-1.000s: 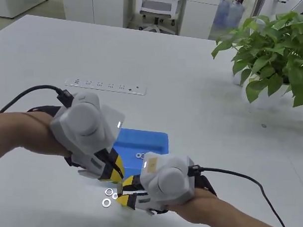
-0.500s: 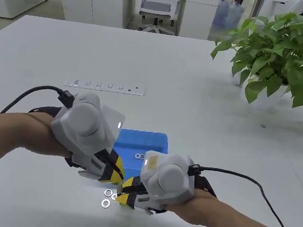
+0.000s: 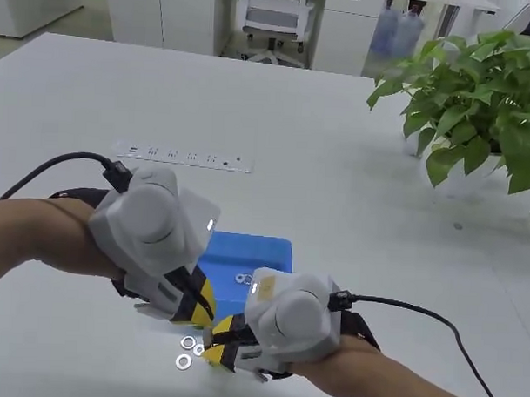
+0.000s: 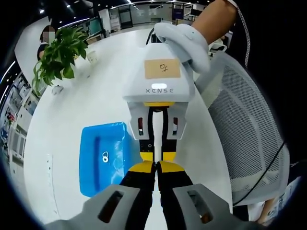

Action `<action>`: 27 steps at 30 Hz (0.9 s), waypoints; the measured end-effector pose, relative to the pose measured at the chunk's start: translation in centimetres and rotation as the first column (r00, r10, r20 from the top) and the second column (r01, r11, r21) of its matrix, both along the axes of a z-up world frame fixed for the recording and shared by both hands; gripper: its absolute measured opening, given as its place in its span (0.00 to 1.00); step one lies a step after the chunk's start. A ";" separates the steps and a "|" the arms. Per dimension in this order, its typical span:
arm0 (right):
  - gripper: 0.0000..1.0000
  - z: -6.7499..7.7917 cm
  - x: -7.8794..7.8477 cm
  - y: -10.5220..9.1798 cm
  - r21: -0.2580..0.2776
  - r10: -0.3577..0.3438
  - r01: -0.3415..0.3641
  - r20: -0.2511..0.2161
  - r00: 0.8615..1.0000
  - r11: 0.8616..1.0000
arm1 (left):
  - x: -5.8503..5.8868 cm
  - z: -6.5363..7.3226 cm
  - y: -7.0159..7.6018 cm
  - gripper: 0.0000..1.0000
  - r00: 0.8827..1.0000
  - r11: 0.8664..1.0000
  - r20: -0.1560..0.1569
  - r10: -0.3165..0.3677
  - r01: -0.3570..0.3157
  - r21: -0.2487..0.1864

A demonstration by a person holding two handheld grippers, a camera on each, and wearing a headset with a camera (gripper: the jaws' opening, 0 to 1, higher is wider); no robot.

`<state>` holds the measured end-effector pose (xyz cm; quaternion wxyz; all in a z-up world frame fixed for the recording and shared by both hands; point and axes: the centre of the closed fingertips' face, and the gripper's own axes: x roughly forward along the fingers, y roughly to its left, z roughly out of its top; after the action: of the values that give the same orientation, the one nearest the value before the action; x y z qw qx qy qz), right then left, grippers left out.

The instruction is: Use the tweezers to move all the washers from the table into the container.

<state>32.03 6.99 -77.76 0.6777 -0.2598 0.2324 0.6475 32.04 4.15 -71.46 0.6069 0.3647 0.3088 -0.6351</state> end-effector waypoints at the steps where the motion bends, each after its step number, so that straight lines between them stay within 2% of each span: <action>1: 0.09 0.1 0.0 0.0 0.000 0.000 0.000 0.001 1.000 1.000 | 0.0 0.1 0.0 0.06 1.000 1.000 0.001 -0.001 0.001 0.001; 15: 0.09 3.1 0.4 0.0 0.001 -0.005 0.005 0.011 1.000 1.000 | 0.2 3.0 0.0 0.06 1.000 1.000 0.007 0.007 -0.008 0.002; 27: 0.09 5.0 1.9 -0.1 0.002 -0.009 0.009 0.046 0.999 1.000 | 1.3 5.1 -0.2 0.06 0.999 1.000 0.041 -0.004 0.004 0.006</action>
<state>33.94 6.89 -72.78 0.6862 -0.2731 0.2172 0.6383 33.30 3.94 -66.40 0.6107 0.3801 0.2974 -0.6278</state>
